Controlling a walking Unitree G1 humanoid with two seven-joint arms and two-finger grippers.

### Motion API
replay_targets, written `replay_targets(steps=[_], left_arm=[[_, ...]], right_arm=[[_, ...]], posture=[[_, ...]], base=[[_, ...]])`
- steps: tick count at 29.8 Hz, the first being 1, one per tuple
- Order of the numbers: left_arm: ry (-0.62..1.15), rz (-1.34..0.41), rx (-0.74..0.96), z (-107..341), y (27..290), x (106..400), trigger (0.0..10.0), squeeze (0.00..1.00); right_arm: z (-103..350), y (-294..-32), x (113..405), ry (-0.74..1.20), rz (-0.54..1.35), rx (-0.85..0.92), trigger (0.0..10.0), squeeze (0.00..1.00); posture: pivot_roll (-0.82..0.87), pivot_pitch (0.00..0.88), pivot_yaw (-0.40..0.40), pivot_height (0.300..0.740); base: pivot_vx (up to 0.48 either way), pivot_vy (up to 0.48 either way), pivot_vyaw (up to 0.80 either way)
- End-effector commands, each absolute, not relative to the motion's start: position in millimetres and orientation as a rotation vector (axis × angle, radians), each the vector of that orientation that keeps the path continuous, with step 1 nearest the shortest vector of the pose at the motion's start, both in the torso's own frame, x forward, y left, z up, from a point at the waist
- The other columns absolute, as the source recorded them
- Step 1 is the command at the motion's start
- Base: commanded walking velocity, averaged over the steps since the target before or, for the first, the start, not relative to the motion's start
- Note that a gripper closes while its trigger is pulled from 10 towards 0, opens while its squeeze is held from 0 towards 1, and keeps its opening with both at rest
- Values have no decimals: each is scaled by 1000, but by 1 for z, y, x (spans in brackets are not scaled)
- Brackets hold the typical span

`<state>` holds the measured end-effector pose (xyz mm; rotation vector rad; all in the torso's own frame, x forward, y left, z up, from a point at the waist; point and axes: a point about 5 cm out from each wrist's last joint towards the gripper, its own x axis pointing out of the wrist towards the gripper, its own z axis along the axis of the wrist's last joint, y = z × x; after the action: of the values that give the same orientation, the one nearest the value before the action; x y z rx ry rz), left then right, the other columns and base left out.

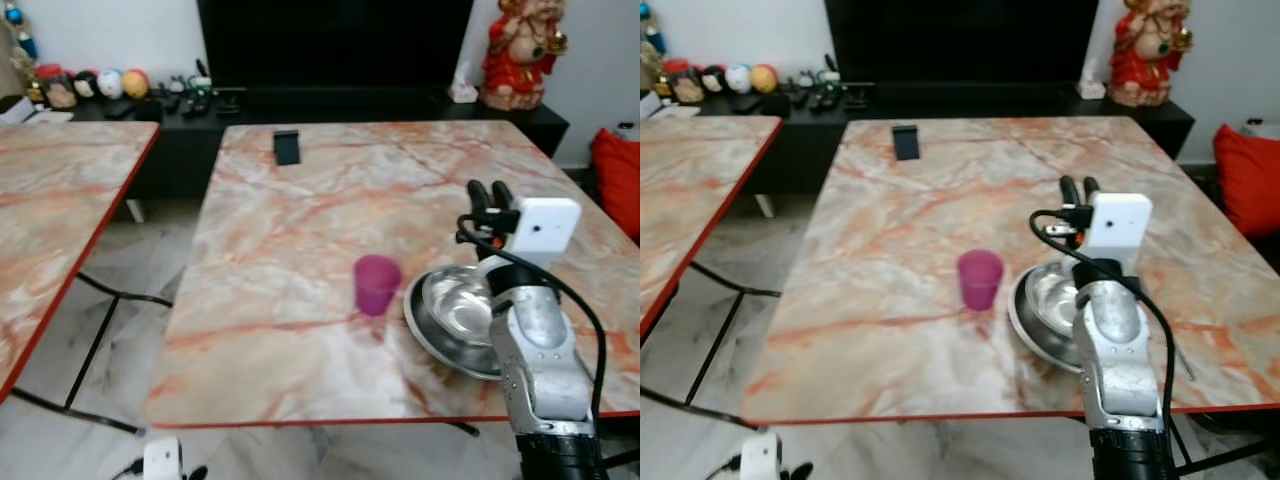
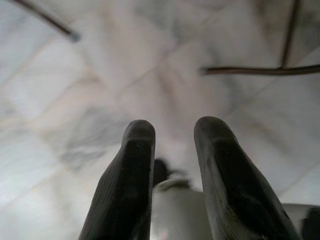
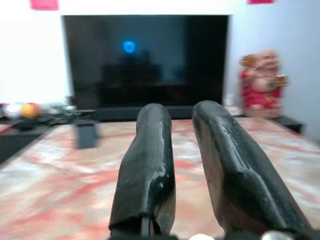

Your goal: Setting the table

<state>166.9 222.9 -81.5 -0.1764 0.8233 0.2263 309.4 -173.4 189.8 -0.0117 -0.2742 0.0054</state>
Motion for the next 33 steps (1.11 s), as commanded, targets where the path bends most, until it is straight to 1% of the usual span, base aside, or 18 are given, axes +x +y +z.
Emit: replay_targets(steps=[1,33], left_arm=[[851,235,-184,-85,222,160,10000,0],[853,232,-175,-85,223,160,10000,0]], right_arm=[[192,-176,309,-281,-1,-13,10000,0],[190,-171,309,-281,-2,7,10000,0]], posture=[[-156,0,18,740],[-144,0,31,740]], base=[[0,289,0],[0,287,0]])
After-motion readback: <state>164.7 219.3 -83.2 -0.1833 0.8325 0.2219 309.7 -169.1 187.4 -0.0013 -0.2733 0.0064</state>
